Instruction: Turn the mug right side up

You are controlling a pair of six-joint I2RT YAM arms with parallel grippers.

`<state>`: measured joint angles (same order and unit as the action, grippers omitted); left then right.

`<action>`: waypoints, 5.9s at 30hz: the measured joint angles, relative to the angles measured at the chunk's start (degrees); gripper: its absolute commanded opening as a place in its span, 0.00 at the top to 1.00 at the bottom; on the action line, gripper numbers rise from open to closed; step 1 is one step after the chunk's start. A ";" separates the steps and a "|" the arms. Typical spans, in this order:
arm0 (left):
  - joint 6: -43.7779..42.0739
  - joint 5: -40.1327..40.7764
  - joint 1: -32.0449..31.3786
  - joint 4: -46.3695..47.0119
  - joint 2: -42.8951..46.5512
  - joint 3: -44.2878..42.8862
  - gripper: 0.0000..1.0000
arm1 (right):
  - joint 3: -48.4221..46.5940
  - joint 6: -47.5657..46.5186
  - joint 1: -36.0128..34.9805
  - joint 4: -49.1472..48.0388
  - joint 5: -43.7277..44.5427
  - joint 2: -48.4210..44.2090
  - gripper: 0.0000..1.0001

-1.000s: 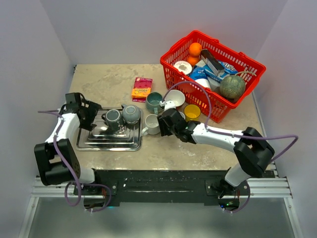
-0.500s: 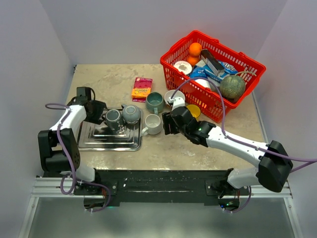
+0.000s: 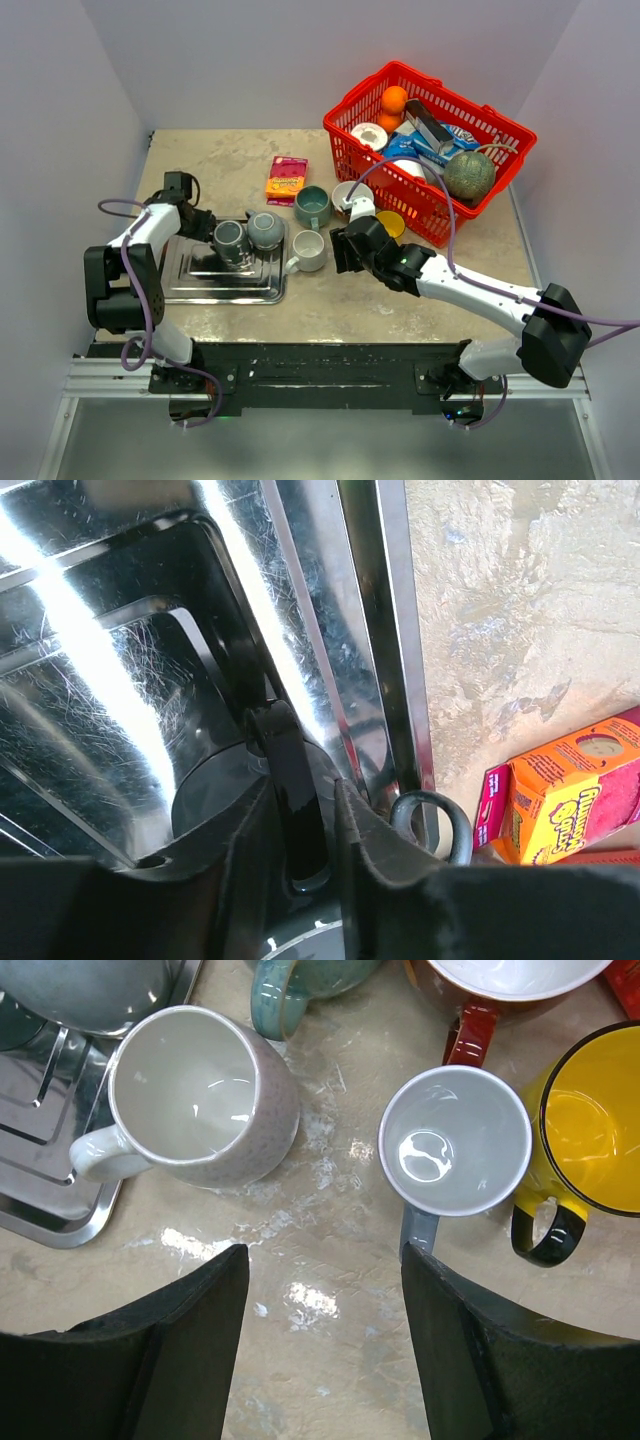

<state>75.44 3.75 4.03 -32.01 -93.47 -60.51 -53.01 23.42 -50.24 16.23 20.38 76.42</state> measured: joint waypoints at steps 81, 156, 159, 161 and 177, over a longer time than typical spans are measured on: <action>-42.95 -80.52 -9.68 30.64 45.40 3.28 1.00 | -27.02 -28.55 -0.02 -13.46 -61.61 3.10 0.96; -50.36 -25.03 -8.55 -4.11 22.14 -13.92 0.01 | -41.53 -51.67 -25.51 35.65 5.99 40.59 0.71; -50.38 -25.24 -8.55 -4.11 21.66 -13.92 0.01 | -41.53 -51.28 -25.49 35.28 5.73 40.59 0.64; -50.40 -25.49 -8.55 -4.11 21.35 -13.92 0.01 | -41.55 -50.90 -25.51 34.56 5.40 40.59 0.61; -50.31 -24.28 -8.55 -4.28 21.14 -13.92 0.01 | -38.80 -47.87 -25.51 31.65 -0.92 33.59 0.01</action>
<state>25.12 -20.53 -4.51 -36.29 -72.34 -74.43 -91.81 -24.45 -75.75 47.88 19.46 110.02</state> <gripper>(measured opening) 0.992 0.986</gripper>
